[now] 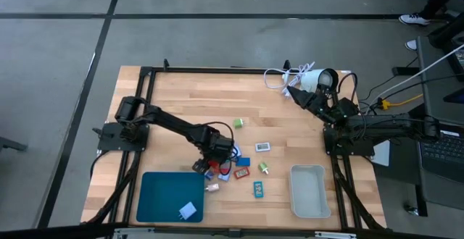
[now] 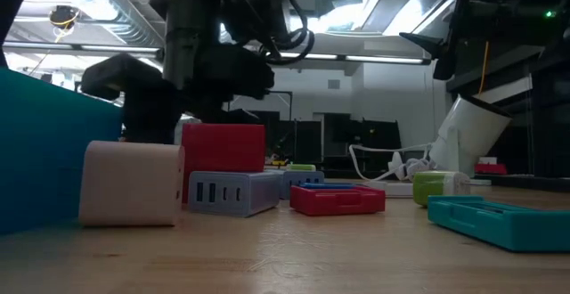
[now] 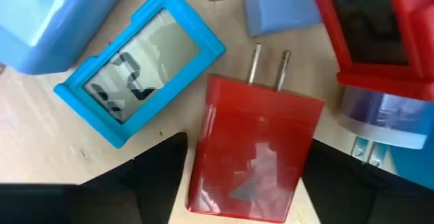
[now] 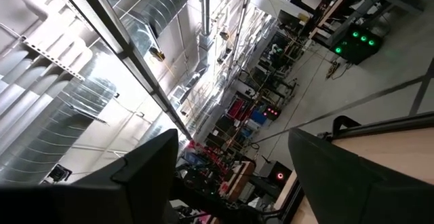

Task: Pick & Place Office items
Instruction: Put the red charger adapter into the blue bin

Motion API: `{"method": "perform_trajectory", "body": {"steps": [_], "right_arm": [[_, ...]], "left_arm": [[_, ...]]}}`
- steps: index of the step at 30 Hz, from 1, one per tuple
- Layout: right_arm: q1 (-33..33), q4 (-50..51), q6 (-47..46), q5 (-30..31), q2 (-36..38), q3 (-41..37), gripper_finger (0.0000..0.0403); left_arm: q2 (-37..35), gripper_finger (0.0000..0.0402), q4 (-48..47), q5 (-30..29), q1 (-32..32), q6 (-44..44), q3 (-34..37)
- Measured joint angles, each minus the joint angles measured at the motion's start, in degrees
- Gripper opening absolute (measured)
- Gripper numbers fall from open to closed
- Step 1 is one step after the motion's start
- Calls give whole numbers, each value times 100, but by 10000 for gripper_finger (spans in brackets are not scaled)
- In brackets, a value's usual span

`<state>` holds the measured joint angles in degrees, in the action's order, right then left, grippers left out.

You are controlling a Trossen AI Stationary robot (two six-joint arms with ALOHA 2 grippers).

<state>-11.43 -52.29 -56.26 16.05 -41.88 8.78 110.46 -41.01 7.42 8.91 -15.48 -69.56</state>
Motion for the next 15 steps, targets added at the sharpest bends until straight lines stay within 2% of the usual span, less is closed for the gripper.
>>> {"method": "perform_trajectory", "body": {"steps": [5,11,15], "right_arm": [[0,2,9,0,1,0,284],[1,2,12,0,1,0,284],[1,2,14,0,0,0,284]], "left_arm": [[12,215,27,-21,-22,76,7],[-18,214,-199,79,-46,64,11],[-287,214,-847,205,-230,67,76]]}}
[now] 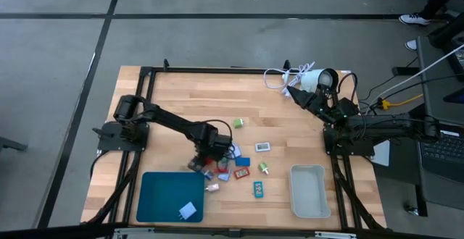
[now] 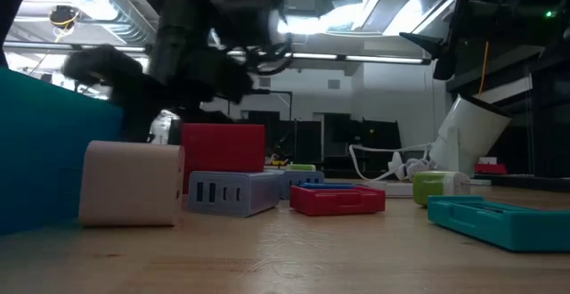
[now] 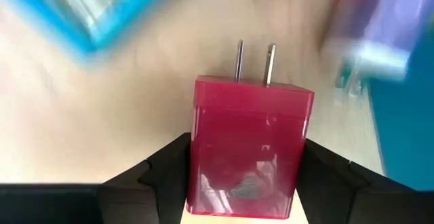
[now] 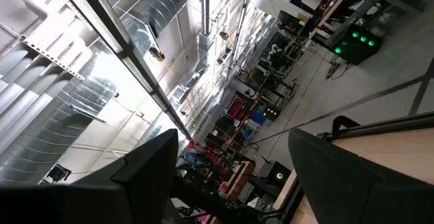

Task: Pick & Place Office items
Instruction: Put the red charger adapter into the blue bin

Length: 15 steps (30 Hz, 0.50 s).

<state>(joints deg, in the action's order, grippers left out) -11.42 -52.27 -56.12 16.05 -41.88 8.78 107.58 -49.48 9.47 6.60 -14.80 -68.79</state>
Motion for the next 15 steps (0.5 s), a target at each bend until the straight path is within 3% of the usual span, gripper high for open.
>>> {"method": "perform_trajectory", "body": {"steps": [11,15], "right_arm": [[-11,-42,125,-4,-1,0,284],[-11,-44,125,-68,-1,0,284]], "left_arm": [[-1794,214,-329,-41,-972,1258,-33],[-2635,214,-454,26,-990,2014,-41]]}}
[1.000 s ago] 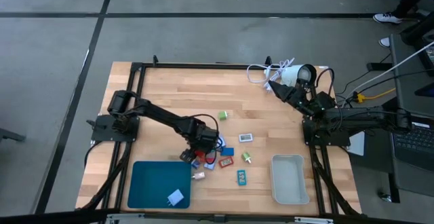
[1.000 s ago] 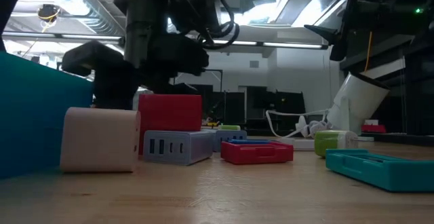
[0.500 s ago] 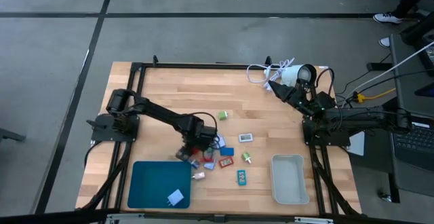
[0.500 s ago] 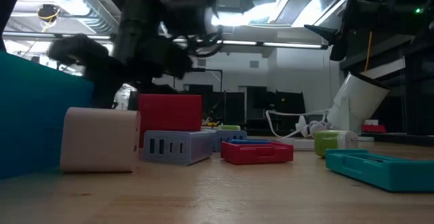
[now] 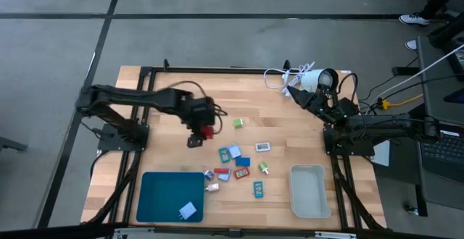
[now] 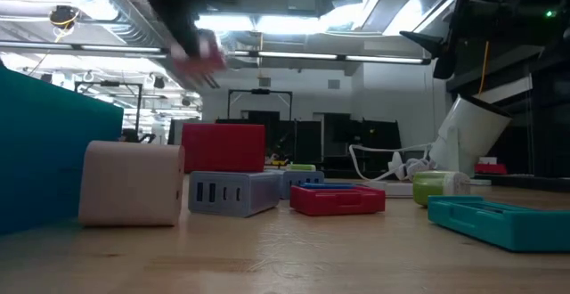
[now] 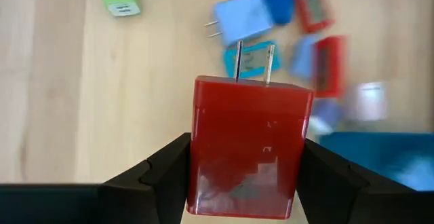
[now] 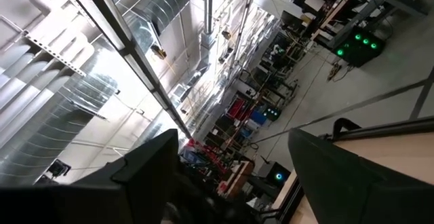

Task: Pick & Place Office items
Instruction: Put the red charger adapter into the blue bin

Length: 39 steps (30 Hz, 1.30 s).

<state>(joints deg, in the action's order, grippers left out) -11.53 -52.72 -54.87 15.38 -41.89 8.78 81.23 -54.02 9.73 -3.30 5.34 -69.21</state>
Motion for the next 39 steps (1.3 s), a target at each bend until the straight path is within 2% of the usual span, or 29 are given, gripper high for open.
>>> {"method": "perform_trajectory", "body": {"steps": [4,8,15,22,28,35,39], "right_arm": [[0,-1,0,-3,1,0,284],[0,1,8,-82,0,0,284],[0,1,26,-130,0,0,284],[-2,1,111,-130,1,0,284],[-2,1,16,-131,1,0,284],[-2,1,-6,-149,1,0,284],[-2,-15,-17,-149,0,0,284]], "left_arm": [[-614,214,-726,190,410,807,-2],[-877,214,-1237,283,1268,1822,-2],[-739,212,-1032,352,2815,3435,-2],[-296,212,-260,508,3815,4406,459],[-34,212,676,523,4201,5309,1331],[-29,212,2259,512,4392,6085,2368],[-29,218,2252,548,4416,6729,2604]]}}
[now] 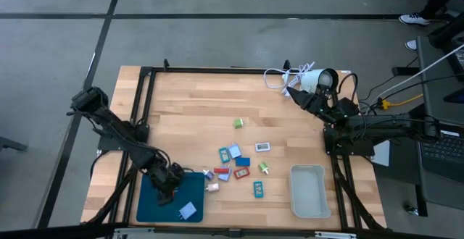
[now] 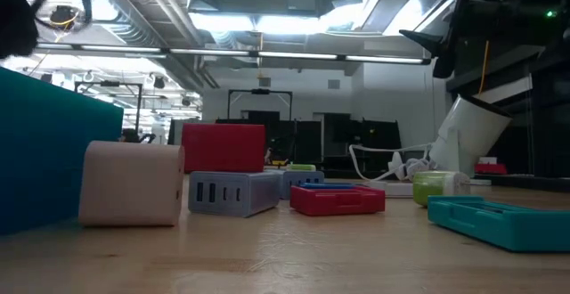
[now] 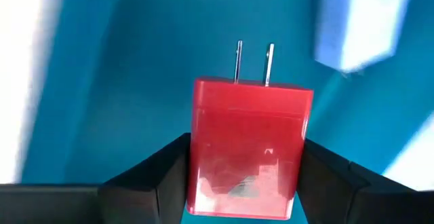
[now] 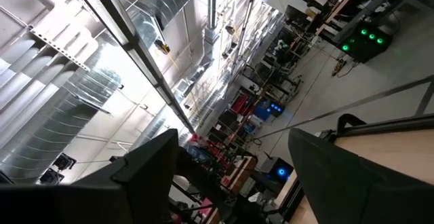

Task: Pick & Place Office items
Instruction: Put the red charger adapter into the blue bin, then put the top green charger adapter into the blue bin

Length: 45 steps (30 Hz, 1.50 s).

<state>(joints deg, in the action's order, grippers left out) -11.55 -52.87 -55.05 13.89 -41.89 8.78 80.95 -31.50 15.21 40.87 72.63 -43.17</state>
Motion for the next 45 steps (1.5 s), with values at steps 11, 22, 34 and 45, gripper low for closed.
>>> {"method": "perform_trajectory", "body": {"steps": [11,22,34,45], "right_arm": [[0,-89,2,2,0,0,284],[2,-502,41,2,1,0,284],[0,-497,63,2,0,0,284],[1,-497,15,0,0,0,284]], "left_arm": [[-54,342,521,197,-15,448,-2],[-892,334,-486,-261,-661,-53,-841],[-1279,333,-1971,-1181,-3181,-3369,-1777],[484,331,-2283,-612,-4024,-7126,-2422]]}}
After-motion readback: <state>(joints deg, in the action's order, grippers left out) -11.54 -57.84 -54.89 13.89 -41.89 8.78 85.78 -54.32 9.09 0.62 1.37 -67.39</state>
